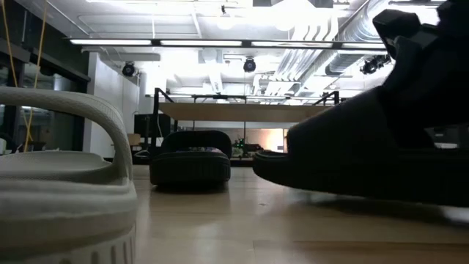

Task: Pick and place slides into the shelf
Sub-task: Put the bottom black slide on the shelf

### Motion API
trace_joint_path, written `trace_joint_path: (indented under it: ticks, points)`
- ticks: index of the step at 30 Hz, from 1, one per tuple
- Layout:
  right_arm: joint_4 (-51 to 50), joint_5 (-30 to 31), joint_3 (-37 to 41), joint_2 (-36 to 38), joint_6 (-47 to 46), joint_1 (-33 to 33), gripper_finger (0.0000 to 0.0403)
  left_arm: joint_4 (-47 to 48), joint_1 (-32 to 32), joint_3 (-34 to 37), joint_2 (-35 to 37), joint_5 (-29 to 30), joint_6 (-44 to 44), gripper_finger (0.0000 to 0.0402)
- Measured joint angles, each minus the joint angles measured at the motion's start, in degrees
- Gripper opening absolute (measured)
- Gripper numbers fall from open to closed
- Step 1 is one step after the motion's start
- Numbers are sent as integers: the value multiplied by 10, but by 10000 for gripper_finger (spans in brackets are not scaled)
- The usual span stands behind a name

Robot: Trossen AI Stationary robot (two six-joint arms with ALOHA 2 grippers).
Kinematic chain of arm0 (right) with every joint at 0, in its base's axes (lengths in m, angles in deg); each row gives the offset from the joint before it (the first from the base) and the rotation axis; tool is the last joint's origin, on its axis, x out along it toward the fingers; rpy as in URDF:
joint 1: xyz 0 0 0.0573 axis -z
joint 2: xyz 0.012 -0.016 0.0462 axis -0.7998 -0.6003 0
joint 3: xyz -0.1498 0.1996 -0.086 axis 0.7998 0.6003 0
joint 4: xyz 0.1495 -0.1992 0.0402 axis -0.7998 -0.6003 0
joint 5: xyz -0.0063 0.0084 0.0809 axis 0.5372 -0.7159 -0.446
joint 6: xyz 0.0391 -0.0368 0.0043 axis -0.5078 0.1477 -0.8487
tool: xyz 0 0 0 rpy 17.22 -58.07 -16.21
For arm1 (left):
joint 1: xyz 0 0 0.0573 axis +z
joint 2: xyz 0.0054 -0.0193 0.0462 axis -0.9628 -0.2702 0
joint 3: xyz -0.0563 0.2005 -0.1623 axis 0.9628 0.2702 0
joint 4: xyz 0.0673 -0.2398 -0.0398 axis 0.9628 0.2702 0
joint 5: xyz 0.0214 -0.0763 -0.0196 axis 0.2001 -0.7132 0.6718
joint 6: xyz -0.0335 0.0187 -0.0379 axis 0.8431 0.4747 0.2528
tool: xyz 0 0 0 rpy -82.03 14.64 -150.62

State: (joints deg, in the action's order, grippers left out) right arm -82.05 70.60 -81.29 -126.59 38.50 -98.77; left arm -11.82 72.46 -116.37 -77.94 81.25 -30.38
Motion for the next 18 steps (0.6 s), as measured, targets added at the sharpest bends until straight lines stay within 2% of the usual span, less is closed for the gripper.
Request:
trace_joint_path:
  ticks: [18]
  points:
    - [-14, 60, 0, 81, 95, 43, 0, 4, 0, 0, 0, 15, 0, 1]
